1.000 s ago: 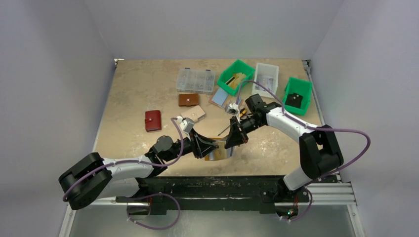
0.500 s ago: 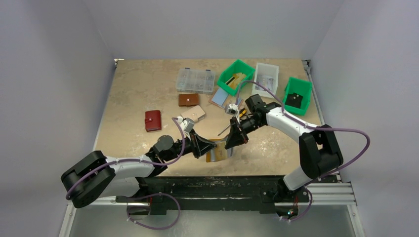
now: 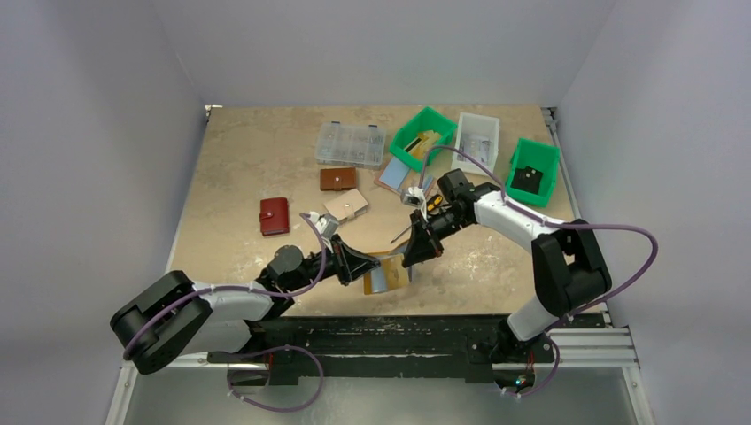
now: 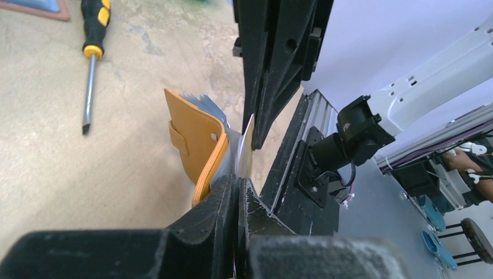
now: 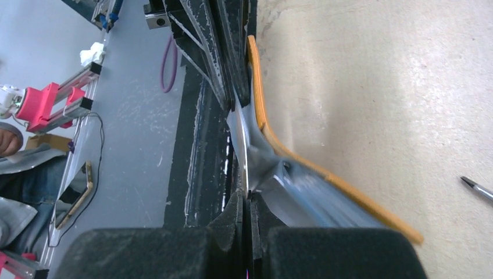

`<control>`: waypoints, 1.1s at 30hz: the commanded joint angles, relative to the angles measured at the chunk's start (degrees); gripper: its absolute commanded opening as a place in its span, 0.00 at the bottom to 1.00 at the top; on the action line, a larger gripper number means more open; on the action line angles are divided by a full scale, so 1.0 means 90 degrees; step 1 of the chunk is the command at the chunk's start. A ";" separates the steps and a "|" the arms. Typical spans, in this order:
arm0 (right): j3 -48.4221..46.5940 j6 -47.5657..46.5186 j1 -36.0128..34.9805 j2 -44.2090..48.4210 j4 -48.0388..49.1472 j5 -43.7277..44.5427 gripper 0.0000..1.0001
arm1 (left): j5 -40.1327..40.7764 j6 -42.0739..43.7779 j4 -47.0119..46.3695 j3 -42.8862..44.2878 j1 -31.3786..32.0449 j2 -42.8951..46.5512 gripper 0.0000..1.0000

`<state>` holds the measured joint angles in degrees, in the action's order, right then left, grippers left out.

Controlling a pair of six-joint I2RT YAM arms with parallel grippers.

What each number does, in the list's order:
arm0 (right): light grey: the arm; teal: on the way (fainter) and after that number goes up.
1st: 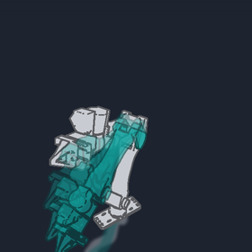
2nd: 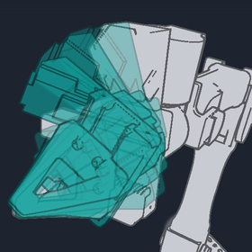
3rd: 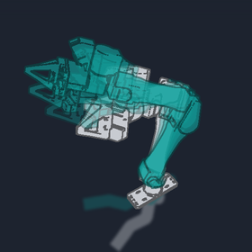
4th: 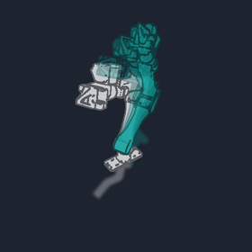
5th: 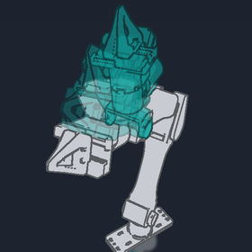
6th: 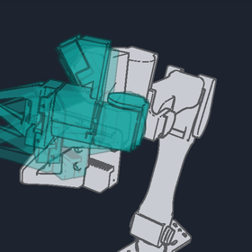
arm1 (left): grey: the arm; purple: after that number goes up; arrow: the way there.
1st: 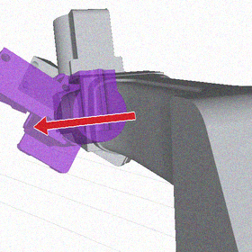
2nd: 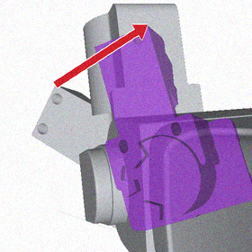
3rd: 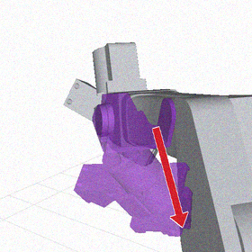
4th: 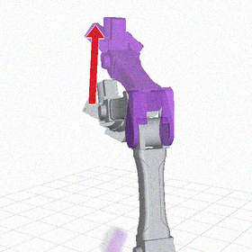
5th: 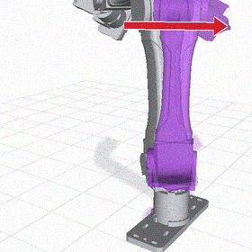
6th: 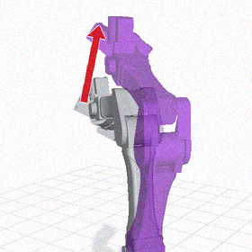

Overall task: Take the credit cards out of the card holder
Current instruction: Remove the credit card from the card holder, then place the credit card in the storage box.

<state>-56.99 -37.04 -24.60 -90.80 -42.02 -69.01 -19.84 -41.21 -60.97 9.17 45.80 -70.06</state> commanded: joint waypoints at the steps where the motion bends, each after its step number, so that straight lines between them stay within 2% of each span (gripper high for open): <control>1: -0.0220 0.0004 0.0107 -0.0040 0.0049 0.0123 0.00 | -0.0318 -0.0050 -0.0344 -0.0219 -0.0150 0.0099 0.00; 8: -0.0339 -0.0236 0.0108 -0.0099 -0.0132 0.0812 0.00 | -0.0359 -0.0093 -0.0471 -0.0430 -0.0333 -0.0029 0.00; 12: -0.0362 -0.0291 0.0121 0.0041 -0.0146 0.1168 0.00 | -0.0178 -0.0090 -0.0160 -0.0480 -0.0460 -0.0192 0.00; 18: -0.0336 -0.0282 0.0283 0.0268 -0.0107 0.1333 0.00 | 0.0472 -0.0068 0.0963 -0.0408 -0.0567 -0.0318 0.00; 24: -0.0393 -0.0284 0.0641 0.0449 -0.0162 0.1265 0.00 | 0.1123 0.0016 0.2748 0.0002 -0.0572 -0.0027 0.00; 28: -0.0449 -0.0279 0.1045 0.0681 -0.0184 0.1202 0.00 | 0.1470 0.0023 0.3778 0.0218 -0.0577 0.0299 0.00; 33: -0.0484 -0.0162 0.1759 0.1070 -0.0060 0.1140 0.00 | 0.1703 -0.0027 0.4393 0.0245 -0.0577 0.0603 0.00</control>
<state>-58.76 -38.61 -12.71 -84.93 -43.11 -57.84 -8.36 -41.41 -28.95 9.91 40.91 -66.63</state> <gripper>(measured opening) 0.025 0.029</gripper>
